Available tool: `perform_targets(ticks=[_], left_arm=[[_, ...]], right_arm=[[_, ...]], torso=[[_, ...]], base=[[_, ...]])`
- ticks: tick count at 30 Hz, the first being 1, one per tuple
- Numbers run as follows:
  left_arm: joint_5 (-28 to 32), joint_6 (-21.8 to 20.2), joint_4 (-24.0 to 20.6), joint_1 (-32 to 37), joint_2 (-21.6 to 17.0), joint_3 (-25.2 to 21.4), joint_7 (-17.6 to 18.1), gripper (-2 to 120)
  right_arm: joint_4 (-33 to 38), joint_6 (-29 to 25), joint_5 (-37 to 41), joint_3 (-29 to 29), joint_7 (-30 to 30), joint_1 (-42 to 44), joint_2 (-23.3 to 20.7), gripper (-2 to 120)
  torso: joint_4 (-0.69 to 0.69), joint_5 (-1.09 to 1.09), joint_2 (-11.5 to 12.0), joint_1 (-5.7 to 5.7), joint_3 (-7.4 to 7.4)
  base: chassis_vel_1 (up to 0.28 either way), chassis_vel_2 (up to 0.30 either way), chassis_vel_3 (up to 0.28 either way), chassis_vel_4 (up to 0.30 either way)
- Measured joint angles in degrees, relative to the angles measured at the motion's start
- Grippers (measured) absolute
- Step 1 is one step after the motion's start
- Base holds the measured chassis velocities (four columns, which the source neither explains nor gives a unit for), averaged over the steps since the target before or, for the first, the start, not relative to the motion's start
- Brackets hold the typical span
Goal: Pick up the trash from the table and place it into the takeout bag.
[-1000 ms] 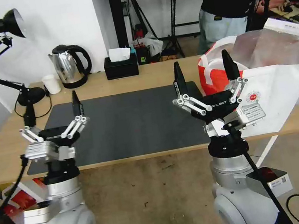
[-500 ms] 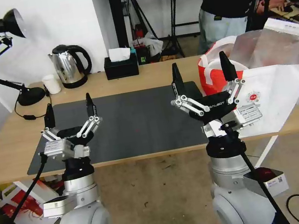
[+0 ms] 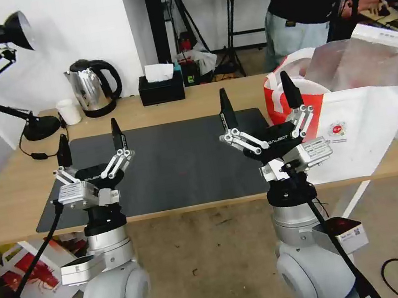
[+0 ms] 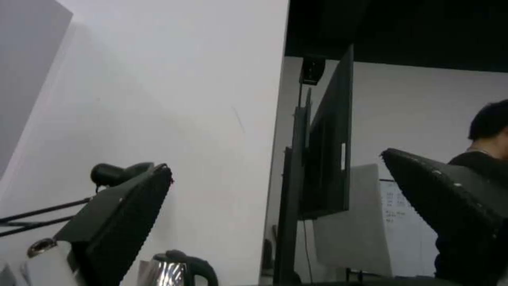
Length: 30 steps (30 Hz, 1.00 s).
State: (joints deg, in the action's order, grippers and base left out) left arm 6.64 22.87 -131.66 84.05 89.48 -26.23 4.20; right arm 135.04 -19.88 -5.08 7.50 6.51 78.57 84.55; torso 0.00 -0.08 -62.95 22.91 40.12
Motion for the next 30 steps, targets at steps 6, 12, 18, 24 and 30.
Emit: perform_targets(ticks=[6, 12, 18, 24, 30], left_arm=[[0.0, 0.0, -0.4, 0.0, -0.4, -0.3, 0.0, 100], [-0.2, 0.1, -0.7, 0.2, -0.4, -0.4, -0.2, 100], [-0.2, 0.1, -0.6, 0.3, -0.6, 0.2, -0.4, 100], [0.0, 0.0, -0.3, 0.0, -1.0, 0.6, -0.4, 100], [0.2, -0.2, -0.3, -0.4, -1.1, 0.6, -0.4, 100]], right_arm=[[-0.2, 0.0, -0.1, -0.1, 0.0, -0.1, 0.4, 100], [-0.4, -0.2, -1.1, -0.5, 0.2, 0.1, 0.9, 100], [-0.1, -0.4, -1.6, -0.3, 0.6, 0.6, 0.9, 100], [-0.2, -0.6, -2.0, -0.3, 0.7, 1.0, 1.0, 100], [-0.4, -1.0, -3.3, -0.6, 0.9, 1.4, 1.3, 100]], torso=[[0.00, 0.00, 0.0, 0.00, 0.00], [0.00, -0.01, 0.0, 0.00, 0.00], [0.00, 0.00, 0.0, 0.00, 0.00], [0.00, 0.00, 0.0, 0.00, 0.00], [0.00, 0.00, 0.0, 0.00, 0.00]], base=[[0.000, 0.000, 0.000, 0.000], [0.000, 0.000, 0.000, 0.000], [0.000, 0.000, 0.000, 0.000], [0.000, 0.000, 0.000, 0.000], [0.000, 0.000, 0.000, 0.000]])
